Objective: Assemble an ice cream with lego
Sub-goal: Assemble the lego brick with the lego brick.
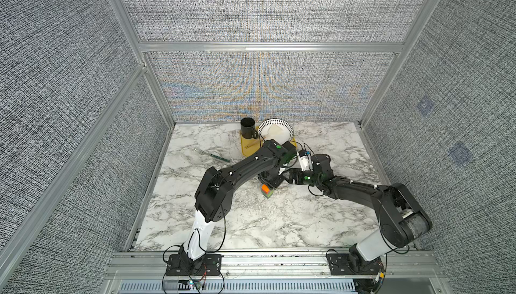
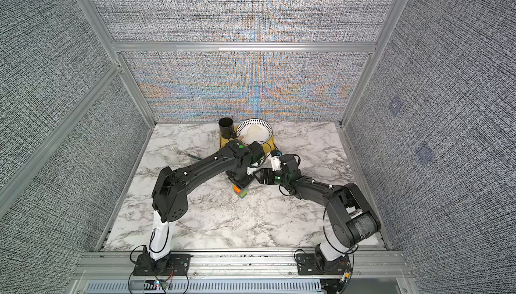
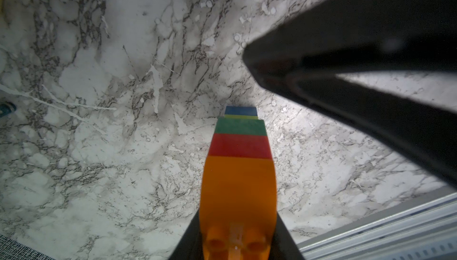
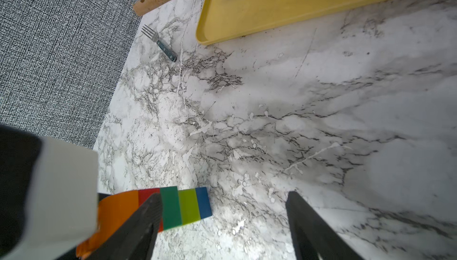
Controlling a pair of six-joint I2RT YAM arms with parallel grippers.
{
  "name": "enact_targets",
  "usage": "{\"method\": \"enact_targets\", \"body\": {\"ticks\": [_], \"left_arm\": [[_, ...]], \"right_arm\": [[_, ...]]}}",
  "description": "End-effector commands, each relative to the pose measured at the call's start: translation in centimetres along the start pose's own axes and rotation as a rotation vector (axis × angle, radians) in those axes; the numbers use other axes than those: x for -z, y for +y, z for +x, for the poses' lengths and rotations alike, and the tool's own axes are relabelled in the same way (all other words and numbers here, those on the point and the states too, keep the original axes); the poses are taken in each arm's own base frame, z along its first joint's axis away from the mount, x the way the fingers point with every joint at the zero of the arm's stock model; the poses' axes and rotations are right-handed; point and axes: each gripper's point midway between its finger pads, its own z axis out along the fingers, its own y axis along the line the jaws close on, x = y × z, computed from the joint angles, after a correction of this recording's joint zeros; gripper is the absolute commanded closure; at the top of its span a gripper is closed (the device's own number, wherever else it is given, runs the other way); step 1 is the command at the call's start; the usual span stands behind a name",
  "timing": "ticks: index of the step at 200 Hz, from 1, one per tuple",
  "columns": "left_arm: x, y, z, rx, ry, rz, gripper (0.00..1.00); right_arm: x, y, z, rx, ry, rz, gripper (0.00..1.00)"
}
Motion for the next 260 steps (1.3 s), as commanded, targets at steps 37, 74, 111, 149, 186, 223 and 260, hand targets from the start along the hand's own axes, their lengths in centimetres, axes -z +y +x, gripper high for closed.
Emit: {"method": "enact_targets", "body": {"ticks": [37, 74, 111, 149, 186, 223, 260], "left_arm": [[-1.7, -0.6, -1.7, 0.022, -0.039, 0.023, 0.59], [-0.4, -0.7, -2.1, 0.025, -0.081, 0.036, 0.46], [0.6, -1.0, -2.6, 0.03, -0.115, 0.06, 0.35], [2.1, -1.0, -2.9, 0.029, -0.157, 0.066, 0.19], [4.7, -0.2, -2.7, 0.041, -0.219, 0.071, 0.08], [8.4, 1.5, -2.0, 0.093, -0.32, 0.096, 0.04], [10.7, 3.5, -0.1, 0.166, -0.398, 0.11, 0.04]], "right_arm": [[0.0, 0.0, -0.1, 0.006, -0.003, 0.004, 0.19], [0.0, 0.0, 0.0, 0.008, -0.002, 0.006, 0.18], [0.0, -0.1, -0.1, 0.01, -0.006, 0.01, 0.18], [0.1, -0.2, -0.1, 0.01, -0.007, 0.015, 0.18], [0.7, -0.4, -0.6, 0.022, -0.033, 0.032, 0.18], [1.5, -0.1, -1.0, 0.063, -0.094, 0.038, 0.18], [2.4, 1.4, -0.8, 0.165, -0.168, 0.008, 0.19]]}}
